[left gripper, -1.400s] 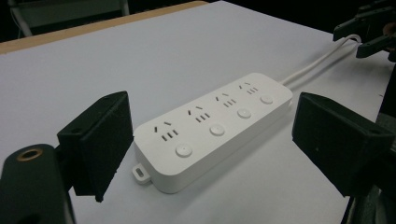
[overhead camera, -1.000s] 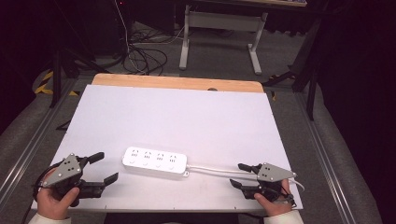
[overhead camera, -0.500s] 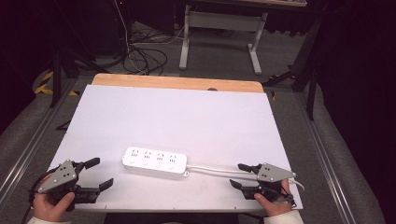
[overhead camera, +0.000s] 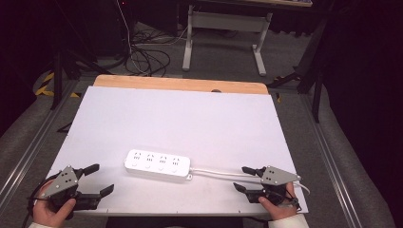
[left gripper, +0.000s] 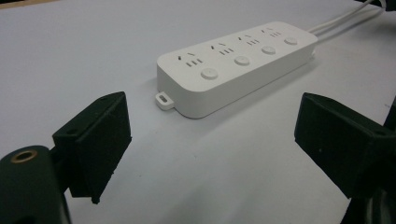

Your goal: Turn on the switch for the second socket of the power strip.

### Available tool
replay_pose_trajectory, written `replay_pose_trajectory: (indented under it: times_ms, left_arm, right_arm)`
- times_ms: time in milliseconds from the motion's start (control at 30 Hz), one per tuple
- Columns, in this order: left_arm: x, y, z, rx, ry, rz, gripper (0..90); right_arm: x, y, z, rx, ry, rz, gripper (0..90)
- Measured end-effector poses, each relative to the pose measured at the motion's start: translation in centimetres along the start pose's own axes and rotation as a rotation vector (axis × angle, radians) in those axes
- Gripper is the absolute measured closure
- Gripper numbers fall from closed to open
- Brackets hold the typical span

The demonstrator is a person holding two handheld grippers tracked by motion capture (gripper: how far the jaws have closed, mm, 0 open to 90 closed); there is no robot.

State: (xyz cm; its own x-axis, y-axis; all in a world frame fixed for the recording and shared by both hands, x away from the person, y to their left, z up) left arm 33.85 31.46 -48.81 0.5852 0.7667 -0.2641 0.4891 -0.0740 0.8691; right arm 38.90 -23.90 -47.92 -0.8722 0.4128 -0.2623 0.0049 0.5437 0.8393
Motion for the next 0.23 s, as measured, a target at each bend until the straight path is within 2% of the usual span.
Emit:
replay_pose_trajectory:
  times_ms: [167, 233]
  left_arm:
    - [0.30, 0.22, -0.12, 0.005, 0.005, -0.035, 10.3]
    - [0.42, 0.26, -0.26, -0.003, 0.012, -0.027, 10.3]
  right_arm:
    - [-0.03, -0.06, 0.17, 0.019, -0.008, 0.002, 36.3]
    - [-0.03, -0.05, 0.18, 0.017, -0.010, 0.003, 36.3]
Point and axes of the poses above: each handheld gripper's, and its own axes: z roughly forward along the jaws, y roughly out of its top, x roughly to its left, the point moved 1 cm from there along z, roughly forward along the jaws, and after that the axes turned 13 degrees about -z, right-handed, at the moved point
